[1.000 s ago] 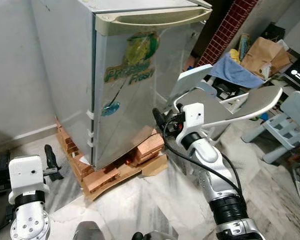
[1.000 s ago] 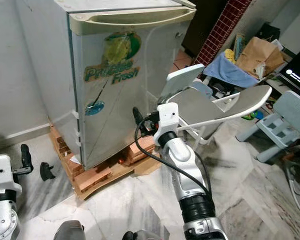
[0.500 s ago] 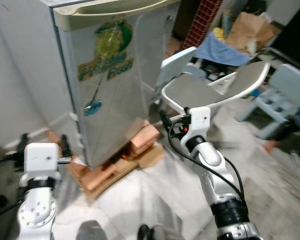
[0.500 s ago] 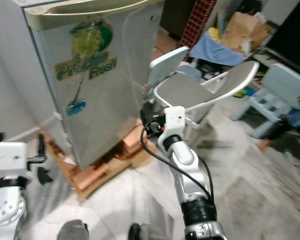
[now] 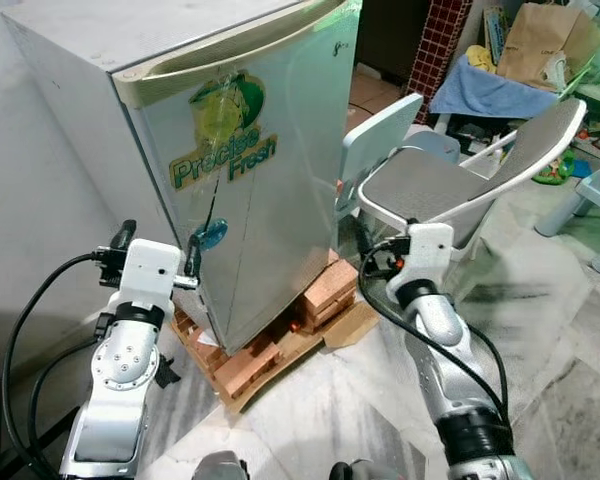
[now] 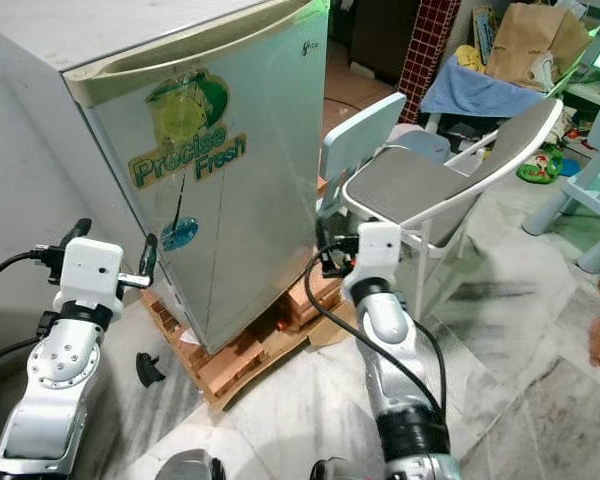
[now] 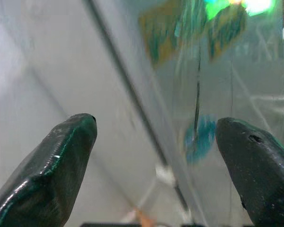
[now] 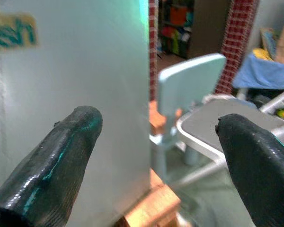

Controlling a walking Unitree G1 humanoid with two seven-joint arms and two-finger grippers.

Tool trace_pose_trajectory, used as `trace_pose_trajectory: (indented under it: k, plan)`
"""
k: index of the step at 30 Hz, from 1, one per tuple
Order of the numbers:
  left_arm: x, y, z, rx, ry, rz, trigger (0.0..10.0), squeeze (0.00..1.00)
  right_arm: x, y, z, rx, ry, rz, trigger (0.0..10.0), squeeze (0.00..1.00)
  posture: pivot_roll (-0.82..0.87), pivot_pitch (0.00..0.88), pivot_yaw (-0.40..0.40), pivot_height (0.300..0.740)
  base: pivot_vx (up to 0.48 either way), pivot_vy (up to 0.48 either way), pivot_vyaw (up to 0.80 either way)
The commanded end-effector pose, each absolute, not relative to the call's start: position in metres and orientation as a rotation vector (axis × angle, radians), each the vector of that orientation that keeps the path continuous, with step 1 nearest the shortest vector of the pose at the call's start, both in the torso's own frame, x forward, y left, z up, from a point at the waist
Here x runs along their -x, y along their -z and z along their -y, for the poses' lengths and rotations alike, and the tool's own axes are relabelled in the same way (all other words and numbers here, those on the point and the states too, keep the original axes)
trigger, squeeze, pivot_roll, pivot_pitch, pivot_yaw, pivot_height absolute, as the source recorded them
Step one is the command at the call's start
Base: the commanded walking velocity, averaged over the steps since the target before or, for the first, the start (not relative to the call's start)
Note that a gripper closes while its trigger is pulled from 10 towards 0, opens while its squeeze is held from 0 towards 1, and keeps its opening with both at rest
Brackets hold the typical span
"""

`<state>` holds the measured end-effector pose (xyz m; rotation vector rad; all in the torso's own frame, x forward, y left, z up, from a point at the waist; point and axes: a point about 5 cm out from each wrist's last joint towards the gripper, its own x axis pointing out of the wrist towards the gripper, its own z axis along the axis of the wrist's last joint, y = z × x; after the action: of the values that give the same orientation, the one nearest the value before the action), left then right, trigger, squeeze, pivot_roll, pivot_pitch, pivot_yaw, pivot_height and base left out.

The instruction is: Restocking fridge

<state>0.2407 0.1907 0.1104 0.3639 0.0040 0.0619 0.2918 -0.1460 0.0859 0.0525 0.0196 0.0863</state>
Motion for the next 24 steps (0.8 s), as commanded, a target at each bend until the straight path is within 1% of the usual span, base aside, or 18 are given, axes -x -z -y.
trace_pose_trajectory:
  k: [1,2,6,10,16,21,23,24]
  plan:
    - [-0.236,-0.099,-0.197,-0.362,-0.099,-0.043,10.0,0.0,-0.29,-0.086,0.15,-0.044,-0.077,-0.03,10.0,0.0,0.15,0.0,-0.046,0.74,0.0,0.0,0.0]
    - [-0.236,-0.099,-0.194,-0.365,-0.102,-0.034,10.0,0.0,-0.289,-0.086,0.149,-0.03,-0.1,-0.029,10.0,0.0,0.15,0.0,-0.056,0.74,0.0,0.0,0.0]
    - [-0.24,-0.105,-0.193,-0.373,-0.13,-0.004,10.0,0.0,-0.293,-0.092,0.149,-0.023,-0.107,-0.006,10.0,0.0,0.17,0.0,-0.053,0.74,0.0,0.0,0.0]
    - [-0.239,-0.106,-0.196,-0.378,-0.15,0.004,10.0,0.0,-0.298,-0.096,0.146,-0.002,-0.119,0.011,10.0,0.0,0.17,0.0,-0.057,0.74,0.0,0.0,0.0]
    - [-0.224,-0.1,-0.206,-0.387,-0.17,-0.03,10.0,0.0,-0.296,-0.095,0.144,0.004,-0.148,0.003,10.0,0.0,0.19,0.015,-0.073,0.74,0.0,0.0,-0.8]
    - [-0.228,-0.102,-0.201,-0.399,-0.16,-0.007,10.0,0.0,-0.295,-0.093,0.142,0.001,-0.153,-0.004,10.0,0.0,0.18,0.015,-0.071,0.74,0.0,0.0,-0.8]
    - [-0.23,-0.104,-0.198,-0.403,-0.146,0.002,10.0,0.0,-0.295,-0.093,0.141,0.002,-0.154,-0.002,10.0,0.0,0.18,0.011,-0.06,0.74,0.0,0.0,-0.8]
    - [-0.233,-0.106,-0.195,-0.408,-0.134,0.011,10.0,0.0,-0.295,-0.093,0.141,0.001,-0.15,0.002,10.0,0.0,0.17,0.006,-0.038,0.74,0.0,0.0,-0.4]
